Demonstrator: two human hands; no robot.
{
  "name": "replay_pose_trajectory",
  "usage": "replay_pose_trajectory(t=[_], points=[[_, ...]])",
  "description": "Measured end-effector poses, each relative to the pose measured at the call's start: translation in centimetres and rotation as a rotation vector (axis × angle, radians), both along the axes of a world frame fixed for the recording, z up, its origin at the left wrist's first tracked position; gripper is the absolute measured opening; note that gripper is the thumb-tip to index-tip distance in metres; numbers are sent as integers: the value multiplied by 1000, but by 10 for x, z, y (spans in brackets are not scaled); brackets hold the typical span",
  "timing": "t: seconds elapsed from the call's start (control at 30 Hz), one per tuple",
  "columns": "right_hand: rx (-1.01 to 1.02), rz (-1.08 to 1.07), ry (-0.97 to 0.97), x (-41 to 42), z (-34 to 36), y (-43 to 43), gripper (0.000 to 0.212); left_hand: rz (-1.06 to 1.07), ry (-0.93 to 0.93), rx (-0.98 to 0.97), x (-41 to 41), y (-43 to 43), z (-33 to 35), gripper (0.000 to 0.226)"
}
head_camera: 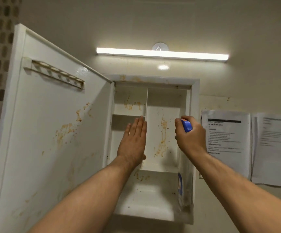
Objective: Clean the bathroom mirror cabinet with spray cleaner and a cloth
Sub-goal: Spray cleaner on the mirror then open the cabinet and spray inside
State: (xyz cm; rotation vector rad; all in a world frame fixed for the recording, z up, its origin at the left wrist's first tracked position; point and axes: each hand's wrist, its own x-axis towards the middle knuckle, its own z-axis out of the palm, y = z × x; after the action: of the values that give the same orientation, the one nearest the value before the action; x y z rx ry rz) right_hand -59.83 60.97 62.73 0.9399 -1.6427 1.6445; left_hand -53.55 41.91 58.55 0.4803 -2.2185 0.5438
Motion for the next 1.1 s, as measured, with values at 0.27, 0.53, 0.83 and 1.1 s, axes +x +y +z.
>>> replay_pose_trajectory(t=[0.27,0.53,0.83,1.1], points=[[13,-11,43,1,14,-10,38,64,-41,39,-11,9,12,151],[-27,-67,-53,3,-15,-5,33,37,-19,37,-10,6,-1,143],[144,-14,-295,11,-110,2,13,21,-39,134,10,2,-30,142],[195,151,-113,49,-78,-24,10,40,-22,164,40,-11,-20,142]])
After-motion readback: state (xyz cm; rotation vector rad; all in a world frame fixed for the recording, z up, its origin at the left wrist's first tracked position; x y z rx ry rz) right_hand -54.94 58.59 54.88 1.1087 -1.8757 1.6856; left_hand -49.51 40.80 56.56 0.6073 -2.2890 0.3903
